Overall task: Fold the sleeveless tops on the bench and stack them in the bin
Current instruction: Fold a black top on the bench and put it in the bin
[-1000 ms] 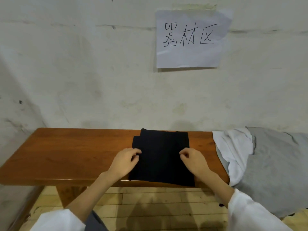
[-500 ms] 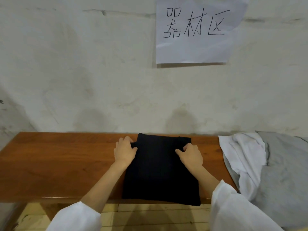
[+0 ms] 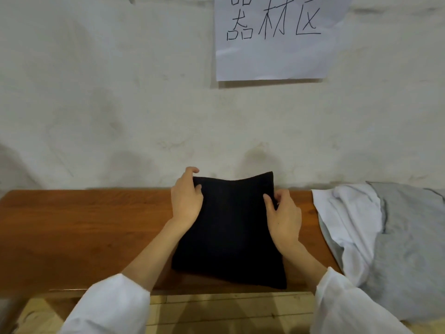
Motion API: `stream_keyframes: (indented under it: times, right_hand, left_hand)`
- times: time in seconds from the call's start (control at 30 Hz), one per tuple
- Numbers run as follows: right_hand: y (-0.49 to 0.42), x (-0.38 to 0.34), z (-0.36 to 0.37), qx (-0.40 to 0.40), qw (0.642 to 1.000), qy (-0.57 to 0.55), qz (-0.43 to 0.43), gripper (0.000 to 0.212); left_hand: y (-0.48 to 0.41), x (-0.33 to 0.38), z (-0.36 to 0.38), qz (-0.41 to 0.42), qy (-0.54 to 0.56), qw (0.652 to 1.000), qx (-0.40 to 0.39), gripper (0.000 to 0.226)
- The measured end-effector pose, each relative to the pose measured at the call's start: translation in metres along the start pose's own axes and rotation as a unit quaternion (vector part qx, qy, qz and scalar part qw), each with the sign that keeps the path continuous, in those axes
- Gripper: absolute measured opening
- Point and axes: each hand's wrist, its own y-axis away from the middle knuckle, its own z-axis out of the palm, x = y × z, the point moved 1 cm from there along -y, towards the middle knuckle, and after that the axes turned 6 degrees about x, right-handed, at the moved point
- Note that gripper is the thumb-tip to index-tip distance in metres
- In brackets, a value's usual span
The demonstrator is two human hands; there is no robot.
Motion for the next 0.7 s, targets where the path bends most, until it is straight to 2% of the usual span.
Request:
stream_keyframes:
  times: [0.13, 0.2, 0.3, 0.37, 0.43, 0.5, 0.6, 0.7]
  right_hand:
    - [-0.01, 0.019, 0.01, -0.103, 0.99, 0.098, 0.014, 0.023]
    - [-0.008, 0.019, 0.012, -0.089, 0.989, 0.119, 0.007, 0.034]
    - [0.003, 0.005, 0.013, -0.032, 0.989, 0.126, -0.07, 0.046]
    - [0.011, -0.005, 0.017, -0.09, 0.978, 0.133, -0.13, 0.053]
    - [0.022, -0.007, 0.024, -0.177, 0.957, 0.177, -0.146, 0.064]
    - [0.031, -0.003, 0.029, -0.232, 0.931, 0.245, -0.141, 0.074]
    - [0.039, 0.002, 0.03, -0.222, 0.918, 0.298, -0.136, 0.091]
    - [0.036, -0.003, 0.027, -0.244, 0.914, 0.305, -0.113, 0.077]
  left_hand:
    - [-0.001, -0.013, 0.024, -0.014, -0.097, 0.993, -0.063, 0.037]
    - [0.006, -0.017, 0.03, -0.004, -0.14, 0.989, -0.055, 0.045]
    - [0.031, -0.008, 0.032, 0.114, -0.2, 0.973, 0.006, 0.05]
    - [0.055, -0.003, 0.034, 0.181, -0.222, 0.957, -0.038, 0.046]
    - [0.077, -0.007, 0.038, 0.166, -0.255, 0.945, -0.121, 0.052]
    - [0.089, -0.013, 0.035, 0.131, -0.292, 0.938, -0.134, 0.063]
    - [0.092, -0.015, 0.035, 0.095, -0.32, 0.929, -0.159, 0.076]
    - [0.086, -0.006, 0.032, 0.097, -0.314, 0.924, -0.199, 0.065]
